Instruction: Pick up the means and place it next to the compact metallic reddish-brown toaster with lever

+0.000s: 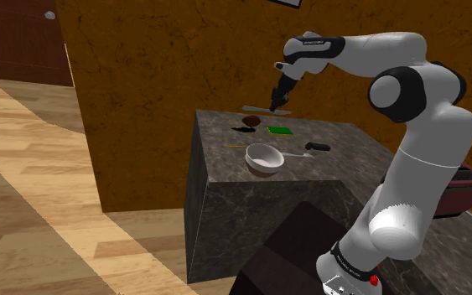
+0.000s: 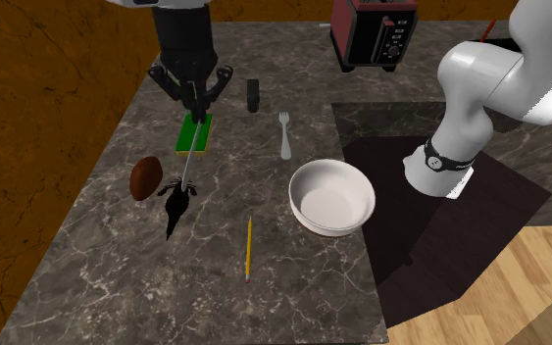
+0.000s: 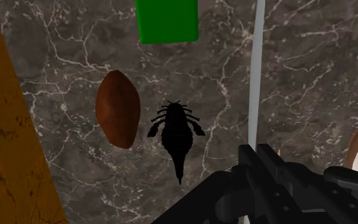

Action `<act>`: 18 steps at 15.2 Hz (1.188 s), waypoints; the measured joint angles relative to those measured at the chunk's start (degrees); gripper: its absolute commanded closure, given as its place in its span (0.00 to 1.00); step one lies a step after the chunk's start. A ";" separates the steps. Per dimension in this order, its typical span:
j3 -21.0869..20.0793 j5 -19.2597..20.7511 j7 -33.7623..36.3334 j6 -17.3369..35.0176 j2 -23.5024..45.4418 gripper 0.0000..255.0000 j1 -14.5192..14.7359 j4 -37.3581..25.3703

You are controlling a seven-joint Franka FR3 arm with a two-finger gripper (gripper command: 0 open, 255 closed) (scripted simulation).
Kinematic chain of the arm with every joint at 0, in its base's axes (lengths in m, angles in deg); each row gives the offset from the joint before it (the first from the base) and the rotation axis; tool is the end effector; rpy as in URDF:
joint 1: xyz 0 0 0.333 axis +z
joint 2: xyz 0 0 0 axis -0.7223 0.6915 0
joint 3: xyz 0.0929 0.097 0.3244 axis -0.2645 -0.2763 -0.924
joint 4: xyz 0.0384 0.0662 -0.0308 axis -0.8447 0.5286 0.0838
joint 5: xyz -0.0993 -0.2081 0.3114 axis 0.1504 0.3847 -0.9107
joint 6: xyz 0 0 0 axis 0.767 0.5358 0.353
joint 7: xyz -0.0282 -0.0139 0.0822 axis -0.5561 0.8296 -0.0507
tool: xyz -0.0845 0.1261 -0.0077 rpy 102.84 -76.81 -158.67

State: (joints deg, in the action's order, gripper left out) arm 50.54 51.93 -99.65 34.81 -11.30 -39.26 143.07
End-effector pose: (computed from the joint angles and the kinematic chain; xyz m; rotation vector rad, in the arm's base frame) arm 0.5622 -0.2639 0.4943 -2.7165 -1.4483 -0.2910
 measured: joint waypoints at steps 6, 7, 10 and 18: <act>0.23 0.48 0.99 -4.51 -0.18 1.00 -0.30 -4.47; 0.26 0.43 1.08 -5.28 -0.03 1.00 -0.42 -5.37; 0.37 0.70 1.57 -7.44 -0.27 1.00 -0.53 -7.39; 0.63 0.00 2.23 -13.98 1.15 1.00 -1.76 -15.08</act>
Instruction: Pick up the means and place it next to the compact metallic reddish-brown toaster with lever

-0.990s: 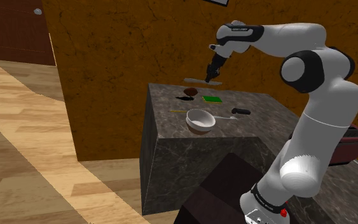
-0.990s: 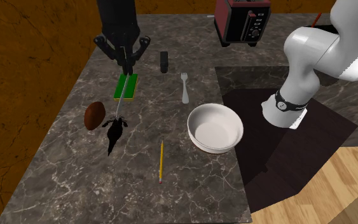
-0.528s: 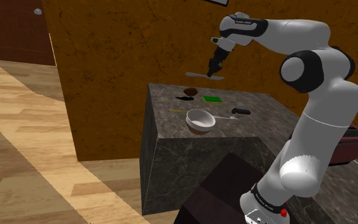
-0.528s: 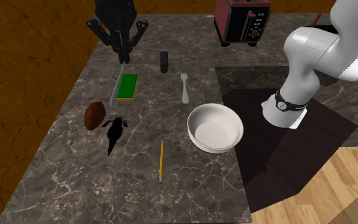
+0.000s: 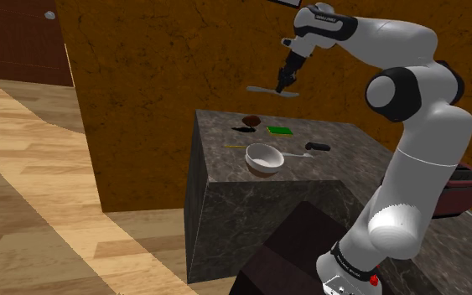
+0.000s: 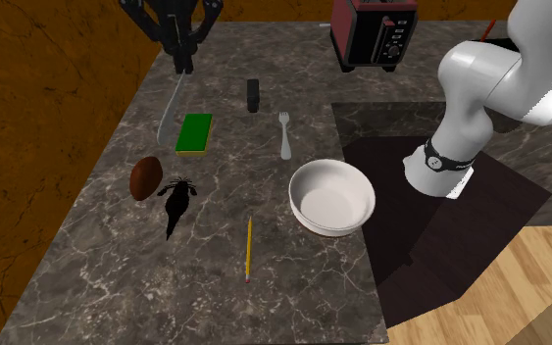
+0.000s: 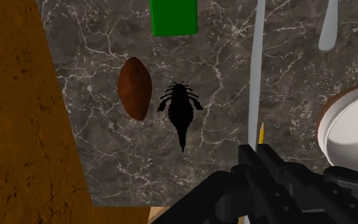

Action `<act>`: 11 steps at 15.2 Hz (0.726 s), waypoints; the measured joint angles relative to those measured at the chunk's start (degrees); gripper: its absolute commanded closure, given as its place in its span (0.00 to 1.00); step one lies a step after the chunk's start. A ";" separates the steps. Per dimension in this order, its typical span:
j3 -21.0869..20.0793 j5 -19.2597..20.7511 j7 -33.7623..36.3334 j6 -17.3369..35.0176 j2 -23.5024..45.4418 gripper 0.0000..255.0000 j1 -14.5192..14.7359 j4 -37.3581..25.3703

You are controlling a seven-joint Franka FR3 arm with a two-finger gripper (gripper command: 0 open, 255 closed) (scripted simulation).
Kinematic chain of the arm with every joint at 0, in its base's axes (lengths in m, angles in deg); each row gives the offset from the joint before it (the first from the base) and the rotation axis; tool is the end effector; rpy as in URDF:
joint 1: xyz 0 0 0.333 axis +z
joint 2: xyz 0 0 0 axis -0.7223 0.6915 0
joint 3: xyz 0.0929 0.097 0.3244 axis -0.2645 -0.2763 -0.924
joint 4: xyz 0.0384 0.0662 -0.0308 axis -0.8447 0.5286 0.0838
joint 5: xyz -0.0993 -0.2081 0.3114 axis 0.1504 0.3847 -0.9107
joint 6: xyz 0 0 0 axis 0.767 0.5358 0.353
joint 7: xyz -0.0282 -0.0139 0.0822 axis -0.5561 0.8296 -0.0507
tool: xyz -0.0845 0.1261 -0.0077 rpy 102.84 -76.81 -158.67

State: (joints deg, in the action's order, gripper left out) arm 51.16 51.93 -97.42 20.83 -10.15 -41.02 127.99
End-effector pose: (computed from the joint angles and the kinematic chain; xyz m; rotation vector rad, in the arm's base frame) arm 0.5629 -0.2649 0.5874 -2.7164 -1.4485 -0.2909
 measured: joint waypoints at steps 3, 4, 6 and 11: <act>0.08 -0.21 0.38 -2.43 0.35 1.00 -0.40 -2.74; 0.08 -0.46 0.49 -3.43 0.77 1.00 -0.66 -4.09; 0.18 -0.82 0.45 -4.99 1.29 1.00 -1.19 -6.04; 0.25 6.40 2.51 -1.90 -10.20 1.00 2.63 5.71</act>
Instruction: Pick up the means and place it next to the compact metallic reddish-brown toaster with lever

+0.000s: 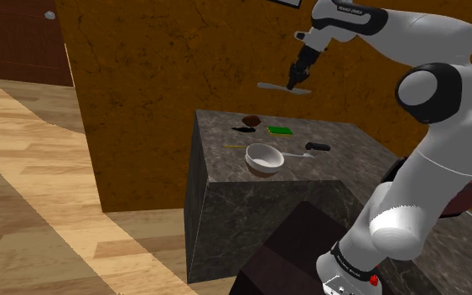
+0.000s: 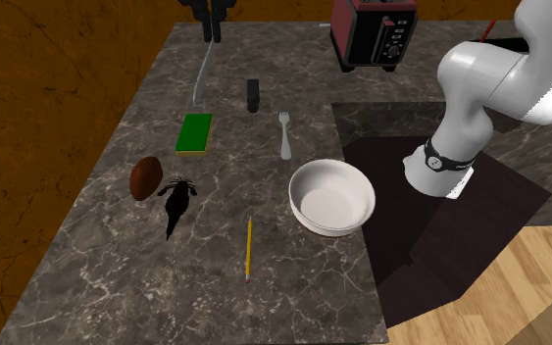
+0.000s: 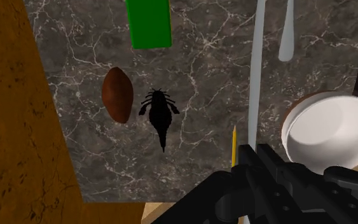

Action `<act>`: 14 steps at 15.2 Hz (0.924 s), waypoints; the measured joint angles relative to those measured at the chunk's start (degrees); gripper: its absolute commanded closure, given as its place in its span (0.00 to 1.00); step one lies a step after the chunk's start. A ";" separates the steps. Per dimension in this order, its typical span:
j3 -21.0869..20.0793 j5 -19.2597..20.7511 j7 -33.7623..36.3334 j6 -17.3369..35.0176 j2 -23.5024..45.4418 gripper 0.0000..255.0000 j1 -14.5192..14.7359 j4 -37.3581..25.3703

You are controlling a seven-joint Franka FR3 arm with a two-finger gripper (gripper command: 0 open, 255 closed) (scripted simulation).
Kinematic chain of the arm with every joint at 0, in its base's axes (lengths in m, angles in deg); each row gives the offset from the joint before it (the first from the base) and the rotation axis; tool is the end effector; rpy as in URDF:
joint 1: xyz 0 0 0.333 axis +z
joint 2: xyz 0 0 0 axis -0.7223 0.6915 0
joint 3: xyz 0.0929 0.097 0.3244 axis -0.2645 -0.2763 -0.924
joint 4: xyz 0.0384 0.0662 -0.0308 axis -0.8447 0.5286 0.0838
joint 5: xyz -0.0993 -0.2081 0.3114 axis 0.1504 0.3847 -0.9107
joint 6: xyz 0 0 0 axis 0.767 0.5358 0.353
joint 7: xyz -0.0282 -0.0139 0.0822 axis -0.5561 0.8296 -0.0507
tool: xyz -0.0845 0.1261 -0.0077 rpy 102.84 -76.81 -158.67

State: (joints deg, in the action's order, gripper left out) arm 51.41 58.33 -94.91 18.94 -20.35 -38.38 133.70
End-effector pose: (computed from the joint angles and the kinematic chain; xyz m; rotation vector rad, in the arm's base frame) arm 0.5058 -0.2584 0.6235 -2.7173 -1.4459 -0.2919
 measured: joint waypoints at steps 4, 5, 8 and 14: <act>-1.58 7.07 2.57 1.64 -11.51 1.00 0.83 10.36; -2.10 8.49 3.11 1.71 -13.97 1.00 0.62 12.39; -4.17 12.90 4.76 2.05 -22.34 1.00 -0.84 19.70; -7.55 18.44 6.19 -0.97 -35.87 1.00 -5.21 29.23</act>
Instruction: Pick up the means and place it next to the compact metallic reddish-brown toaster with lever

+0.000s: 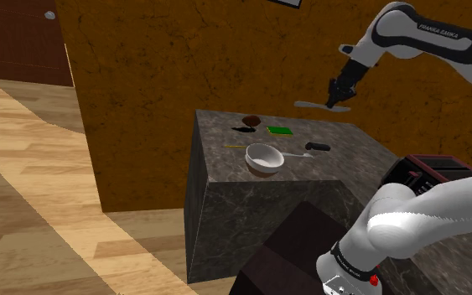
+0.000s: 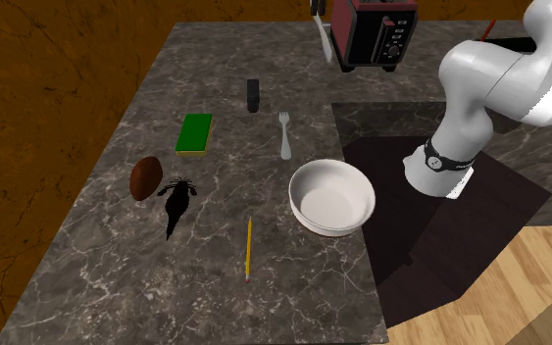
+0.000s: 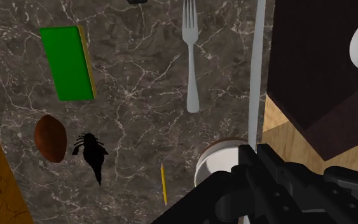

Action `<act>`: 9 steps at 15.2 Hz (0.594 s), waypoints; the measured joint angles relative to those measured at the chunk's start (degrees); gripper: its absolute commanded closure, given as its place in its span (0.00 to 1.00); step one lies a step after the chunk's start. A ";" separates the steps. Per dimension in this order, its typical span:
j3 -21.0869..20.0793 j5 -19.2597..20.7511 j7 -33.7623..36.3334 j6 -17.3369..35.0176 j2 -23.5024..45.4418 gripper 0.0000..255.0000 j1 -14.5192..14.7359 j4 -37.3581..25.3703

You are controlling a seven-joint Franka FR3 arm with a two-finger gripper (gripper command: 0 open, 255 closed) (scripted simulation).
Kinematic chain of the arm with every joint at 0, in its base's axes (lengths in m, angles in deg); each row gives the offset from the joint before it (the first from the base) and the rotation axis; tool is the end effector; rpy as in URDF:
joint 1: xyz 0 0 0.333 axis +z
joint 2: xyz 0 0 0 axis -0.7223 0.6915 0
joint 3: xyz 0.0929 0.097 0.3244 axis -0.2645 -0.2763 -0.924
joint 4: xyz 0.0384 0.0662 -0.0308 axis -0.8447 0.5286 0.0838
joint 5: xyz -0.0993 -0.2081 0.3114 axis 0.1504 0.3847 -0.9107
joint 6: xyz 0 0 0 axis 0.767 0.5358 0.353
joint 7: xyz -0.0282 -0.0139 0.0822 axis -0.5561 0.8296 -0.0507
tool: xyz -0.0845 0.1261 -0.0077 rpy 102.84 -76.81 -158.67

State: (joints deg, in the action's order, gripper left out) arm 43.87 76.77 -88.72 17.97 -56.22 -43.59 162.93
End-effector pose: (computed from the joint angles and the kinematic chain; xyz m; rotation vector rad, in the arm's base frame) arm 0.2967 -0.2454 0.6178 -2.7155 -1.4470 -0.2920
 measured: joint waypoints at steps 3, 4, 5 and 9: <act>-1.37 1.85 0.19 -2.13 -5.92 1.00 -2.30 3.69; -1.93 2.50 0.23 -3.11 -8.31 1.00 -3.28 5.14; -2.13 3.14 0.01 -3.56 -10.39 1.00 -4.17 6.73; -3.32 4.98 -0.77 -7.73 -17.99 1.00 -7.49 10.30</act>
State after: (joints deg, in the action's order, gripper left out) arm 40.55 81.75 -89.49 10.24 -74.21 -51.08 173.23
